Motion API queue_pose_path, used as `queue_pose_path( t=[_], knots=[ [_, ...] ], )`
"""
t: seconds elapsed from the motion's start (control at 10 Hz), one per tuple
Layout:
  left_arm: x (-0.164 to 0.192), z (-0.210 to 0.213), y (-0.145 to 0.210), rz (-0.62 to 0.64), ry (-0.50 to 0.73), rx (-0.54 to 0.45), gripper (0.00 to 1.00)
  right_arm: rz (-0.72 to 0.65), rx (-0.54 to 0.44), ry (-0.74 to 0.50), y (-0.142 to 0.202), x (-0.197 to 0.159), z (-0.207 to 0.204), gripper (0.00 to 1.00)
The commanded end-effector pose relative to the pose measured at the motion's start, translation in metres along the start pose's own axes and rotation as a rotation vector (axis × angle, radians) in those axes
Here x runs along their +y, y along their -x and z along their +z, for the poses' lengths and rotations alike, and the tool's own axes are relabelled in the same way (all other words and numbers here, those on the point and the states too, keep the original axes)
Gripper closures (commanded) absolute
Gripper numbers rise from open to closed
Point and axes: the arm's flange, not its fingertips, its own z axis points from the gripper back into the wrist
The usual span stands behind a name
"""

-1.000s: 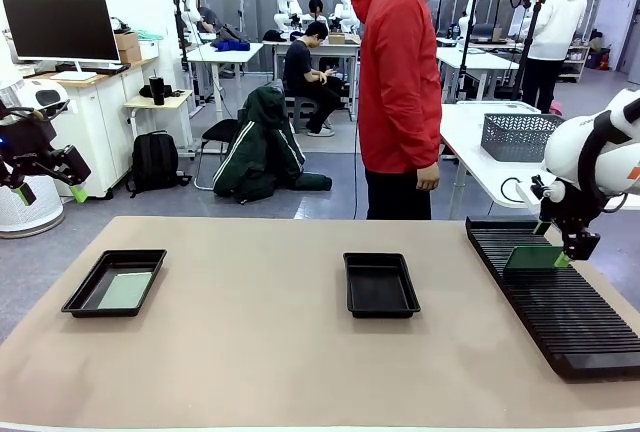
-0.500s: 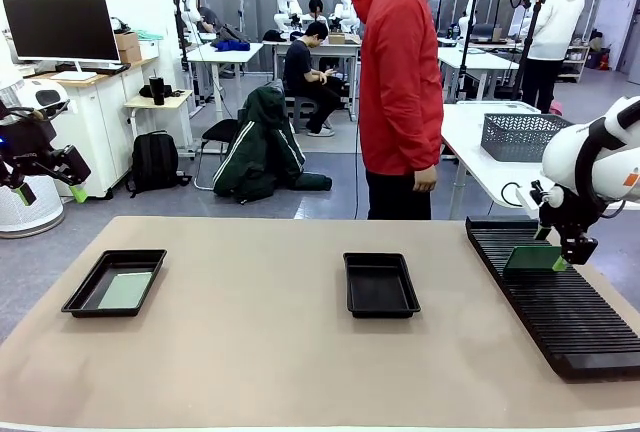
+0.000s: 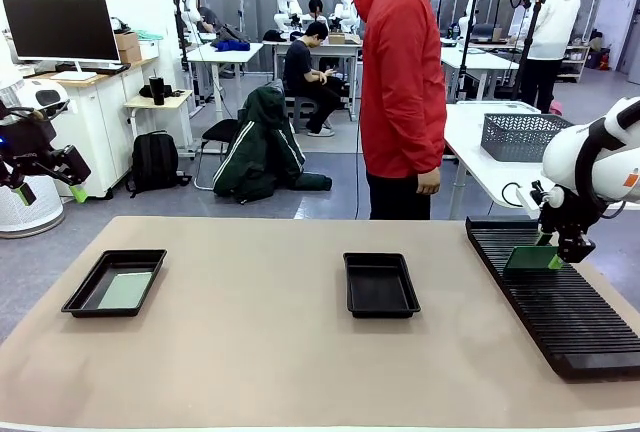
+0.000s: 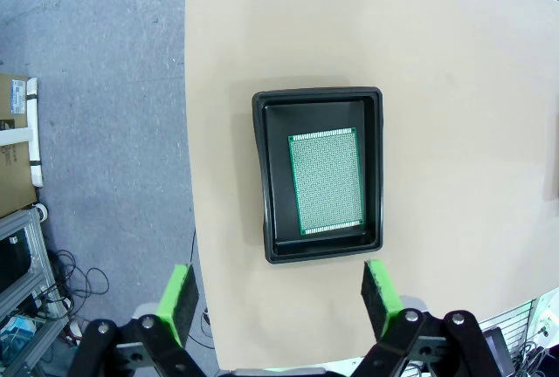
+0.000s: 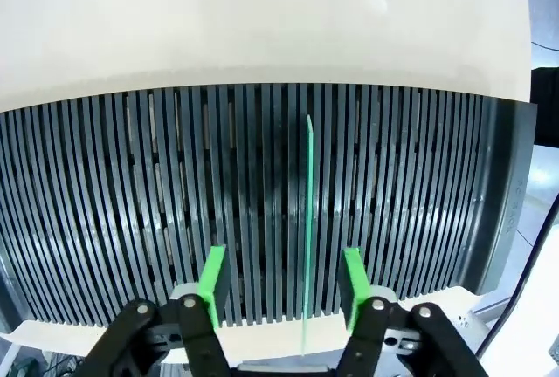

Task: Inspect and transfer BCBs to ESD trays.
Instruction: Pick up the Blank PCB from the PCB Rack and place it in the right ESD tray.

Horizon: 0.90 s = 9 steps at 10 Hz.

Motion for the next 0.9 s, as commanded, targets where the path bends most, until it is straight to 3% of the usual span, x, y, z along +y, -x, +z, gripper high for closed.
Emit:
queue_pose_path(
  t=[0.0, 0.8],
  knots=[
    [0.0000, -0.0012, 0.0006, 0.001, -0.001, -0.002, 0.00, 0.026, -0.024, 0.039, 0.0025, 0.0018, -0.0055, 0.41],
    [0.0000, -0.0012, 0.0006, 0.001, -0.001, -0.002, 0.00, 0.020, -0.007, 0.079, -0.0008, 0.0007, -0.0116, 0.79]
  ],
)
